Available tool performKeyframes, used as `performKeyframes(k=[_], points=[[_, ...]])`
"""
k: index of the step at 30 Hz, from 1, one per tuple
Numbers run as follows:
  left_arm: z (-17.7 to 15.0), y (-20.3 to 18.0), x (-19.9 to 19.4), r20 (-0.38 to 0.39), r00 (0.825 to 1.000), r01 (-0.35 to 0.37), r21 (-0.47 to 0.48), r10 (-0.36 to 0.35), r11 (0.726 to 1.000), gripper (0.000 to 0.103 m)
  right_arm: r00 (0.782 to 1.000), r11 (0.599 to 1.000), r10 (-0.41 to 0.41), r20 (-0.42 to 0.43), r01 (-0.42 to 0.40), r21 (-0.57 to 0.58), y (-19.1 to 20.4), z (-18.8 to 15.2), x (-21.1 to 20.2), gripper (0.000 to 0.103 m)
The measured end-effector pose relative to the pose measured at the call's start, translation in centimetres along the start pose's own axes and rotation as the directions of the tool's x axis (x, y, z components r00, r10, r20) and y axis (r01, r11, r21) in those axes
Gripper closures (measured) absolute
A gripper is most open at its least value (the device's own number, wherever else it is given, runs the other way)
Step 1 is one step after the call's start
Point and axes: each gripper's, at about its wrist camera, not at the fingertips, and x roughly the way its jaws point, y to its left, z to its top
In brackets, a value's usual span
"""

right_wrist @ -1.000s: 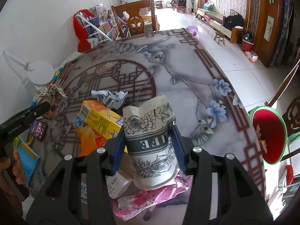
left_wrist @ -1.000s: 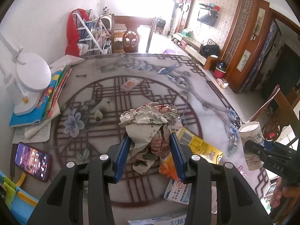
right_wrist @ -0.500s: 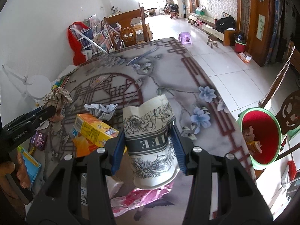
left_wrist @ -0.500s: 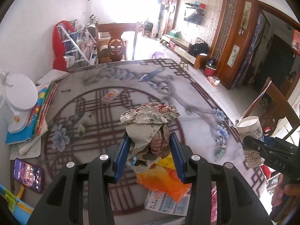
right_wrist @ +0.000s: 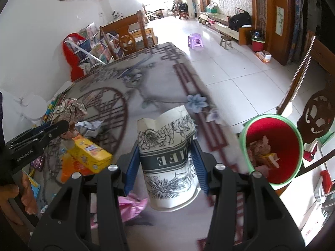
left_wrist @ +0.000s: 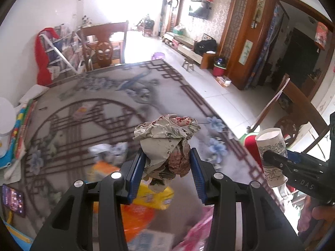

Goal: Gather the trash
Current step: 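Carry the newspaper and paper cup toward the red bucket with both tools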

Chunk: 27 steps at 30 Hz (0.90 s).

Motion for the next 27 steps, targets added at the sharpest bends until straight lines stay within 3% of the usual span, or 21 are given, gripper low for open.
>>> performKeyframes(k=[18,27], points=[[3.2,-15.6,7.2,-0.093,0.986,0.150,0.097,-0.141,0.984,0.063,0.994,0.982,-0.105,0.013,0.101,0.160,-15.7,1.6,-1.7,0.057],[3.9,-22.9,11.0,-0.176,0.960,0.243,0.148,-0.216,0.959,0.063,0.985,0.945,-0.174,-0.004,0.168,0.282,-23.2,1.0,-2.4,0.057]])
